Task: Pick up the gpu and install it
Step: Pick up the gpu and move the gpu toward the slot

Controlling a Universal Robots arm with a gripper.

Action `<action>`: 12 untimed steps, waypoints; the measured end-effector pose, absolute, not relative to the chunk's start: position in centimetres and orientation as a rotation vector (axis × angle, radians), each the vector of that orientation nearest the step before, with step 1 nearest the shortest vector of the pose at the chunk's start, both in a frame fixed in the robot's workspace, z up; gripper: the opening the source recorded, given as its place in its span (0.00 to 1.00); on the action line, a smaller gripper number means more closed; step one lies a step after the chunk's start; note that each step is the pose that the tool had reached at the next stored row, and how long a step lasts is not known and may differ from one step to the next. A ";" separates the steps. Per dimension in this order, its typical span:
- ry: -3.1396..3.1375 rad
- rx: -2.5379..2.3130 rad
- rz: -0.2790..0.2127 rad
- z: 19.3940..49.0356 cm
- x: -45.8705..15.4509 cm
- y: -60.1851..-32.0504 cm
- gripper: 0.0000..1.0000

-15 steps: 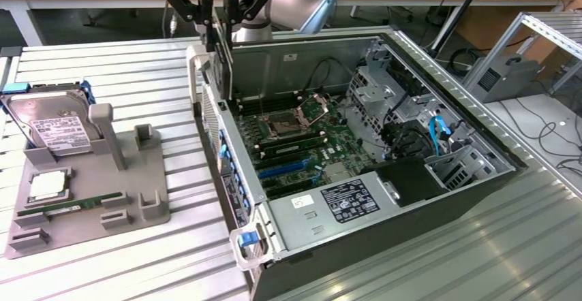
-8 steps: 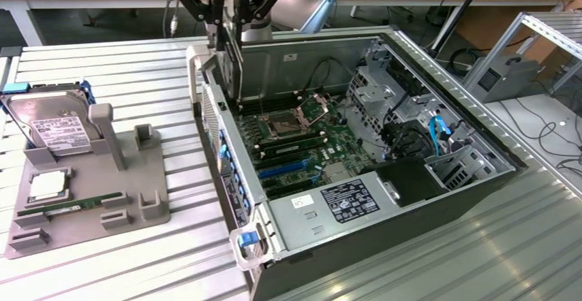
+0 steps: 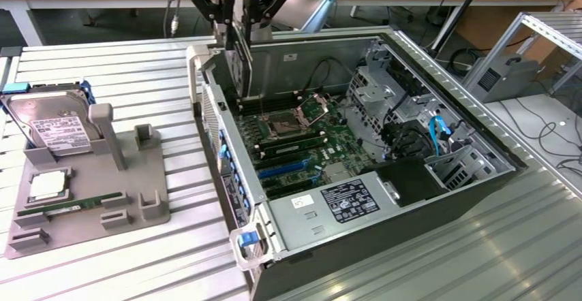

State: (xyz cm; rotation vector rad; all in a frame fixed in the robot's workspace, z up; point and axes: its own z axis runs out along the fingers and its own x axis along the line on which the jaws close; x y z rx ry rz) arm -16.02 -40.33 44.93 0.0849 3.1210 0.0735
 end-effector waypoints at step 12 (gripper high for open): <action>3.121 0.085 0.074 44.9 -14.5 -40.3 0.27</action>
